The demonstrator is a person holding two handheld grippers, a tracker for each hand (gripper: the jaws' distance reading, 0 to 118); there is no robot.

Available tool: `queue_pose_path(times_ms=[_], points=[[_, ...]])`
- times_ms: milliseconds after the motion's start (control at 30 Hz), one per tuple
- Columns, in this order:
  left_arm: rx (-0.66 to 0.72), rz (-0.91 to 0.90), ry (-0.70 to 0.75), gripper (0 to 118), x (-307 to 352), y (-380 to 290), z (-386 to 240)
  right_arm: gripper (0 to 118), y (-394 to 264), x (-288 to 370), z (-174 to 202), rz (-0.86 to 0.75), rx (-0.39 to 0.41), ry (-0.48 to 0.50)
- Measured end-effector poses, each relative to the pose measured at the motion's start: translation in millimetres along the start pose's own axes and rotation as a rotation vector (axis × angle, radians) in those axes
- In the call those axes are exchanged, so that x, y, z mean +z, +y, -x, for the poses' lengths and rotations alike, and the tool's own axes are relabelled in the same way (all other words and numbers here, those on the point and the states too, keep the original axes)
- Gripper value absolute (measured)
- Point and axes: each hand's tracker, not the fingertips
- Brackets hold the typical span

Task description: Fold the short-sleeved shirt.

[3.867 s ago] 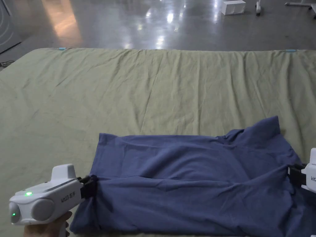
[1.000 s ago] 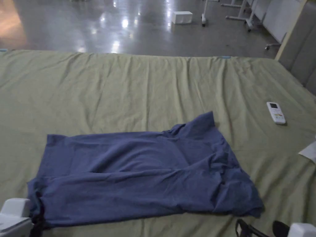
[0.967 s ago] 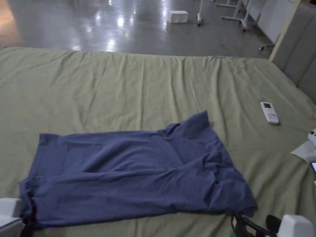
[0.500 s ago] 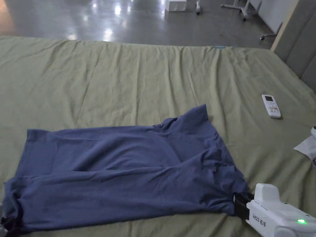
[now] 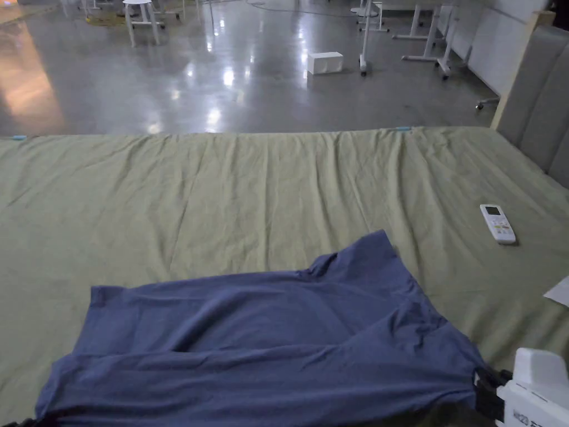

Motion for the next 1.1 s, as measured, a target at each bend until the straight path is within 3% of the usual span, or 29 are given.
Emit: queue_pose_path(times_ms=[133, 233, 333, 400, 433, 467, 500, 600, 633, 733, 833, 900, 1033, 1100], points=[[-0.103, 0.024, 0.030, 9, 22.6, -21.8, 3.9, 7, -28.1, 36.9, -2.0, 0.000, -0.004, -0.023], [-0.098, 0.045, 0.023, 9, 26.6, -44.2, 9.8, 7, -57.8, 53.1, -1.5, 0.032, -0.011, -0.013], [-0.073, 0.058, -0.011, 9, 12.2, -62.6, 23.9, 7, -80.2, 47.2, 4.9, 0.068, 0.064, -0.019], [-0.047, 0.053, -0.022, 11, 6.0, -66.2, 28.1, 7, -84.6, 41.7, 4.2, 0.076, 0.049, -0.018], [-0.032, 0.051, -0.028, 19, 3.9, -66.1, 31.5, 8, -85.3, 37.7, 3.2, 0.078, 0.010, -0.003], [-0.007, 0.046, -0.027, 43, 3.2, -65.2, 32.7, 21, -85.8, 34.3, 0.9, 0.080, -0.016, 0.005], [0.011, 0.036, -0.022, 63, 5.6, -63.8, 34.2, 44, -85.5, 32.0, -0.7, 0.092, -0.012, -0.004], [-0.009, -0.058, -0.032, 74, 32.9, -54.4, 33.1, 63, -82.6, 43.3, -5.3, 0.068, -0.009, -0.032], [-0.061, -0.099, -0.008, 74, 44.1, -50.3, 31.2, 68, -77.9, 53.9, -6.0, 0.036, -0.012, -0.017], [-0.253, -0.310, 0.002, 74, 116.9, -40.8, -3.4, 65, -58.0, 99.1, 0.2, -0.105, 0.010, 0.046], [-0.322, -0.489, -0.055, 74, 181.8, -35.8, -33.2, 65, -40.3, 148.2, 17.9, -0.273, 0.064, 0.053], [-0.400, -0.595, -0.015, 74, 213.1, -41.4, -56.5, 66, -36.6, 175.5, 31.8, -0.372, 0.070, 0.077], [-0.326, -0.723, 0.005, 74, 231.7, -69.4, -97.2, 65, -46.0, 208.0, 62.5, -0.471, 0.057, 0.157], [-0.278, -0.613, -0.054, 72, 224.2, -83.0, -109.7, 63, -55.6, 210.7, 74.3, -0.457, 0.049, 0.205]])
